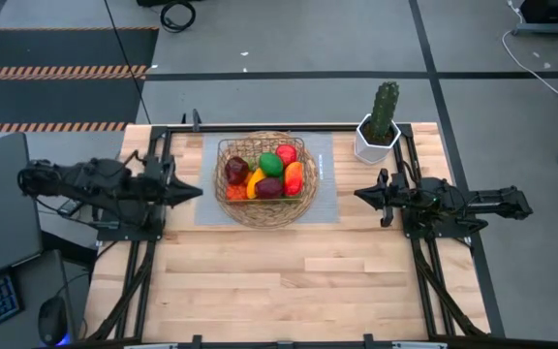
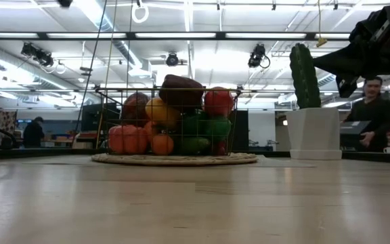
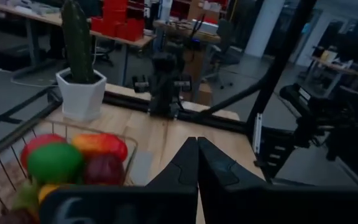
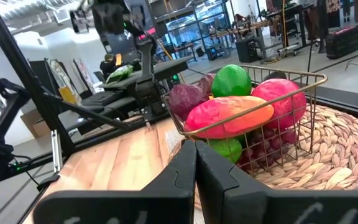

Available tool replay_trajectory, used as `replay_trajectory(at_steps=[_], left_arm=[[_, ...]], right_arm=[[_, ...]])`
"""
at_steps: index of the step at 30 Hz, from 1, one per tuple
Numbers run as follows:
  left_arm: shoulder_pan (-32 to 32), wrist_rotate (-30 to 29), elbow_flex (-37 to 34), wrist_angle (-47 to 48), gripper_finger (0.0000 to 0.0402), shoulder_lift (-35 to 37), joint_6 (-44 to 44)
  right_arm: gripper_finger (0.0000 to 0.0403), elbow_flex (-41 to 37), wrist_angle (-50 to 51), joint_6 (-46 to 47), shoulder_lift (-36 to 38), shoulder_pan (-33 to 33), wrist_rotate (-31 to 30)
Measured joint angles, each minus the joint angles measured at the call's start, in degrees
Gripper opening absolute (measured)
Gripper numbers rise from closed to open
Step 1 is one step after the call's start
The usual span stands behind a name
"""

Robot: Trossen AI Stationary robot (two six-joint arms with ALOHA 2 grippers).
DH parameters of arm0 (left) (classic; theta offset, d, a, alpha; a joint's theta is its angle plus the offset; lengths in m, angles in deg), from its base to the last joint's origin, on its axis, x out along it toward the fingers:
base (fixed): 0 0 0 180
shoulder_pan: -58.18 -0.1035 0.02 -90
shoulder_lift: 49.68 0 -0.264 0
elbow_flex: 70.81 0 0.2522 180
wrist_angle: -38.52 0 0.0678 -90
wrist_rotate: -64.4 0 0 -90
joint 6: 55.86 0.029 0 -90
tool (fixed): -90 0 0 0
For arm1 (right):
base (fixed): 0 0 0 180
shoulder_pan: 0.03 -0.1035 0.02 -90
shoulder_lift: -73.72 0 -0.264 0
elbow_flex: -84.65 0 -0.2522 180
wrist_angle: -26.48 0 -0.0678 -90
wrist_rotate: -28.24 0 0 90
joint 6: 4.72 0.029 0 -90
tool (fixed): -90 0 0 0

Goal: Build produce basket
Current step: Return to Home Position

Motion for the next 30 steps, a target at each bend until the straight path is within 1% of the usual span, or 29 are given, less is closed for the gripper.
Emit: replay_trajectory(at_steps=[5,11,14,17,19,22,23,30], left_arm=[[0.49,0.07,-13.44,-6.04,0.0001,9.52,-0.61],[0.47,-1.10,-26.76,-13.36,0.0001,18.53,-0.62],[0.42,-3.45,-32.82,-16.58,0.0002,22.67,-0.52],[-0.07,-5.84,-38.33,-19.30,0.0002,26.62,1.55],[-1.05,-6.03,-41.50,-21.66,0.0002,28.99,2.30],[-2.65,-5.07,-46.40,-24.37,0.0002,32.23,-0.65],[-3.15,-4.11,-47.47,-25.31,0.0002,32.86,-1.84],[-7.96,-0.15,-47.46,-24.84,0.0003,32.40,-1.84]], right_arm=[[0.0011,0.00,0.00,0.00,0.00,0.01,0.00],[0.0011,0.00,0.00,0.00,0.00,0.00,0.00],[0.0011,0.00,0.00,0.00,0.00,0.00,0.00],[0.0011,0.00,0.00,0.00,0.00,0.01,0.02],[0.0011,0.00,0.00,0.00,0.00,0.00,0.02],[0.0011,0.00,0.02,0.00,0.00,0.00,0.02],[0.0011,0.00,0.00,0.00,-0.01,0.01,0.02],[0.0011,0.00,0.02,0.02,0.00,0.00,0.02]])
